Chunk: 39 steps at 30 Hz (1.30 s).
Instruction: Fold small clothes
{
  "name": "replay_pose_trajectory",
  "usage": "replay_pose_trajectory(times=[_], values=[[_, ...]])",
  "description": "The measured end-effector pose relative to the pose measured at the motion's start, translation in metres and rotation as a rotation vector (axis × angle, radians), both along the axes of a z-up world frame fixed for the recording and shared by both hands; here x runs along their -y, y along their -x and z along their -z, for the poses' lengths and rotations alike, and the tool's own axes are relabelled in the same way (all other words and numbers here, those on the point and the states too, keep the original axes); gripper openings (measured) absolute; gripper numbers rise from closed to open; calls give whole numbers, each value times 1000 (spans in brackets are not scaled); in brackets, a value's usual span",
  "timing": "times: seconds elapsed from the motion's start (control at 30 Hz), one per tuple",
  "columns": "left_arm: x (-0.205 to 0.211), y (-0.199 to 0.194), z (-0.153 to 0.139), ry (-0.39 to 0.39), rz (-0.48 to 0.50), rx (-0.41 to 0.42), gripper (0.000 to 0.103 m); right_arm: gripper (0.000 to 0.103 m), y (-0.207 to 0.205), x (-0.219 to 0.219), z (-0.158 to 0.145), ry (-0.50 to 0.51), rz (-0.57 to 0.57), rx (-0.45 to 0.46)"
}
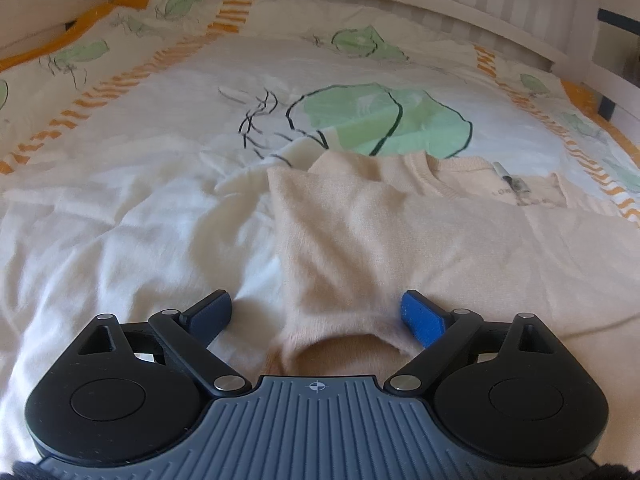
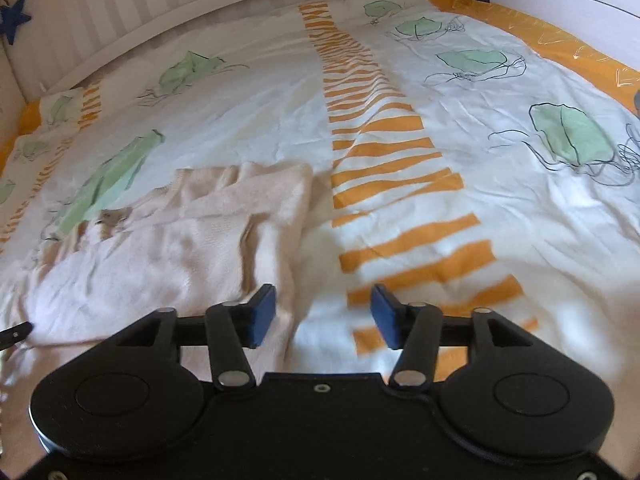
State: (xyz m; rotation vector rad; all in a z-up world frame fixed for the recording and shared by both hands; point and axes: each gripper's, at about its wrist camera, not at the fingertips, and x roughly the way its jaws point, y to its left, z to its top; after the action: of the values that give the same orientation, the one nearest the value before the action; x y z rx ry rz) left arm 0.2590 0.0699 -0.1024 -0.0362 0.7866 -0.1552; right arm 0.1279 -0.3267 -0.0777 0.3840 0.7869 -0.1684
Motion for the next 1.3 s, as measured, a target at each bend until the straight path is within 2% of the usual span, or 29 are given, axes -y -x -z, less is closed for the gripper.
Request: replay_pose_trajectory(times=[0.03, 0.07, 0.27, 0.53, 0.67, 0.77, 1.0, 1.1, 1.17, 1.3], values=[[-3, 4, -2, 10, -1, -15, 93, 75, 7, -1, -2, -10, -12, -4], [-7, 10, -5, 21, 0, -33, 93, 77, 15, -3, -4, -20, -26, -12], [-22, 61, -17, 3, 79, -130, 93, 81, 55, -18, -8, -108, -97, -105], [-43, 127, -26, 118, 95, -265, 93, 86, 112, -35, -3, -241, -128, -228], [-42, 151, -26, 122, 114, -285, 93, 87, 133, -40, 0, -294, -142, -252], [-41, 166, -25, 123, 123, -301, 93, 88, 141, -45, -4, -292, -168, -251], [-40, 185, -21, 130, 127, -332, 93, 102, 145, -59, -4, -286, -243, -272], [-41, 187, -18, 134, 134, -329, 94, 102, 145, -68, -1, -270, -281, -289], [-39, 186, -17, 141, 143, -331, 102, 103, 147, -72, 2, -265, -301, -291], [-31, 190, -16, 108, 163, -328, 102, 103, 151, -74, 3, -263, -310, -264]])
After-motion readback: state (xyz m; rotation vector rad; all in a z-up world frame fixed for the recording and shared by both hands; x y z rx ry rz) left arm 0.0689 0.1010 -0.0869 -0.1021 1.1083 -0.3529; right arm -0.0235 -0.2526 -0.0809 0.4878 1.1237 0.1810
